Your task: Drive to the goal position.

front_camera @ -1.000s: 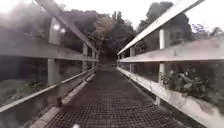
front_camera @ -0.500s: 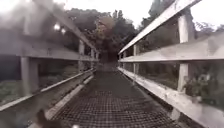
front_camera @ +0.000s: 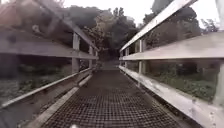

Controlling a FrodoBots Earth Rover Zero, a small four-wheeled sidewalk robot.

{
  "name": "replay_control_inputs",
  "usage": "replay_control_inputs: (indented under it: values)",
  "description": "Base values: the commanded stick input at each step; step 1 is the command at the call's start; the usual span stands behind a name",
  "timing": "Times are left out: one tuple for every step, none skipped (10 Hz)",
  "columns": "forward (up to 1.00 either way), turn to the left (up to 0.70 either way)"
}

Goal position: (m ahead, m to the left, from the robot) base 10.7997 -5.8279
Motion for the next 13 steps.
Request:
replay_control_inputs:
  values:
    - [0.85,0.0]
    - [0.85,0.0]
    - [0.85,0.0]
    - [0.85,0.0]
    - [0.85,0.0]
    - [0.85,0.0]
    - [0.85,0.0]
    - [0.85,0.0]
    - [0.85,0.0]
    - [0.85,0.0]
    - [0.85,0.0]
    - [0.85,0.0]
    - [0.85,0.0]
